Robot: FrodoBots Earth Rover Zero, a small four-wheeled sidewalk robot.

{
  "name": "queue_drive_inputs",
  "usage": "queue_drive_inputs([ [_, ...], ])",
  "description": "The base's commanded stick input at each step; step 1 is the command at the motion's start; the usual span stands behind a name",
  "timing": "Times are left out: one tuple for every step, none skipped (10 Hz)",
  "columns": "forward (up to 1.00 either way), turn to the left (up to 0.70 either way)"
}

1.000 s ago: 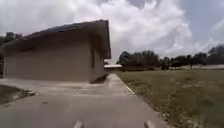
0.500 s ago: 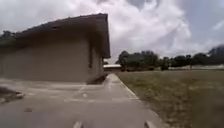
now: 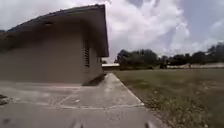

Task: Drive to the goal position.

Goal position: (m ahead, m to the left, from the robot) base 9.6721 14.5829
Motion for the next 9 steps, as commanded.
queue_drive_inputs([
  [0.85,0.00],
  [0.85,0.00],
  [0.85,0.00],
  [0.85,0.05],
  [0.85,0.24],
  [0.85,0.00],
  [0.85,0.00],
  [0.85,0.00],
  [0.85,0.00],
])
